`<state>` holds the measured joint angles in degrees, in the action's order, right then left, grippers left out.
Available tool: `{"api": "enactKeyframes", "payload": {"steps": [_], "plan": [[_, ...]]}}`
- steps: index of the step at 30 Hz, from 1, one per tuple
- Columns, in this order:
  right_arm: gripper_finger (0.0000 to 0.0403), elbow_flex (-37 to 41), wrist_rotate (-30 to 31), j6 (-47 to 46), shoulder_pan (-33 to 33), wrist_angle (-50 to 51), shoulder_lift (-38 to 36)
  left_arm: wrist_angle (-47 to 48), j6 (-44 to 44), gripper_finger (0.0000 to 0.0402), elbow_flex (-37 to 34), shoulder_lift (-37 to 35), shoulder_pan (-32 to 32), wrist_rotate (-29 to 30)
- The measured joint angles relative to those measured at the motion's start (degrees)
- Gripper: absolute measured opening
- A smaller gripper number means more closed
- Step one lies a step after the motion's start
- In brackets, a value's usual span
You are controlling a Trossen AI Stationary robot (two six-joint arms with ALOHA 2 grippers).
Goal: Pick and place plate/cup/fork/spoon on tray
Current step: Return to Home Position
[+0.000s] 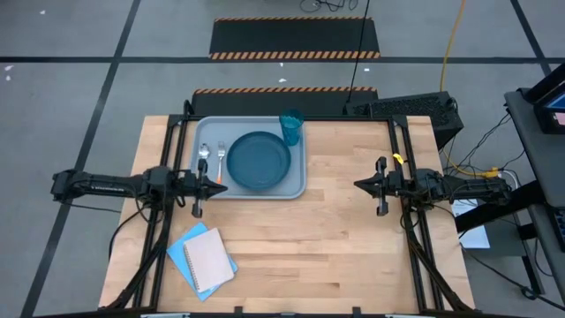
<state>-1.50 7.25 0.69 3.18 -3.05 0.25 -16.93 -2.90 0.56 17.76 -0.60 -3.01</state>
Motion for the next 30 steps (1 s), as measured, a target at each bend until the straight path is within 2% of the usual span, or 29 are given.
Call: {"api": "enactKeyframes", "payload": {"steps": [16,30], "plan": [[0.0000,0.00,0.00,0.00,0.00,0.00,-0.02,14.06,-1.92,0.0001,0.04,-17.17,0.00,-0.83],[0.0000,0.00,0.02,0.00,0.02,-0.13,0.00,15.84,-1.02,0.0009,0.07,-17.52,0.00,-0.94]]}}
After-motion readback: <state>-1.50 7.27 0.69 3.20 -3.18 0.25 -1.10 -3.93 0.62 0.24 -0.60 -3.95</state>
